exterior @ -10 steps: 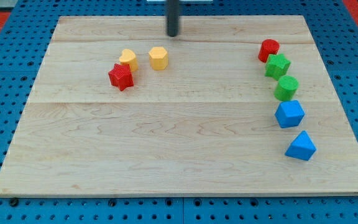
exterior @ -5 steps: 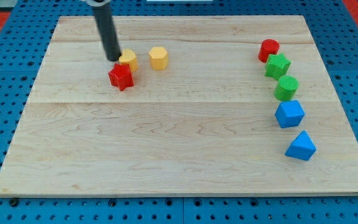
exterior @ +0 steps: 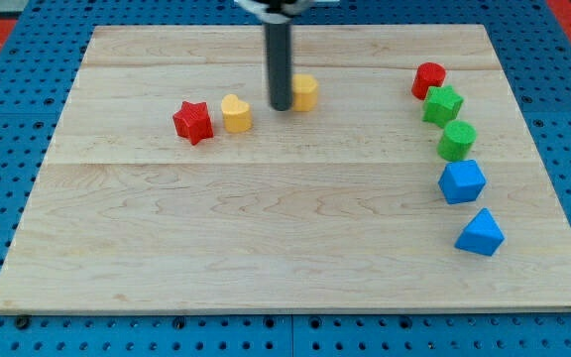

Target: Move the yellow hexagon above red circle

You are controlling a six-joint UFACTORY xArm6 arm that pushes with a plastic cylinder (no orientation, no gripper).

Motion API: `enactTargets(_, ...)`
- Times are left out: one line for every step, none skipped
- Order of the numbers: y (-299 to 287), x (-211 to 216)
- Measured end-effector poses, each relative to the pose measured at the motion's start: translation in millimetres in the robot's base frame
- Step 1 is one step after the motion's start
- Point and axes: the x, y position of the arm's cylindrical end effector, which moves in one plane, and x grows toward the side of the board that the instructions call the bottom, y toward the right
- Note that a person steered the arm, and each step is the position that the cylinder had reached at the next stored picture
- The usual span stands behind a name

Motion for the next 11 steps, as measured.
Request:
enactTargets(49,-19)
enactTargets(67,-69)
enactTargets(1,-75)
enactTargets(-18,-109)
enactTargets(19,-122)
enactTargets(61,-111)
enactTargets(65,-106)
enactTargets(12,-104)
enactTargets(37,-88)
enactTargets(69,-80)
enactTargets(102,-80)
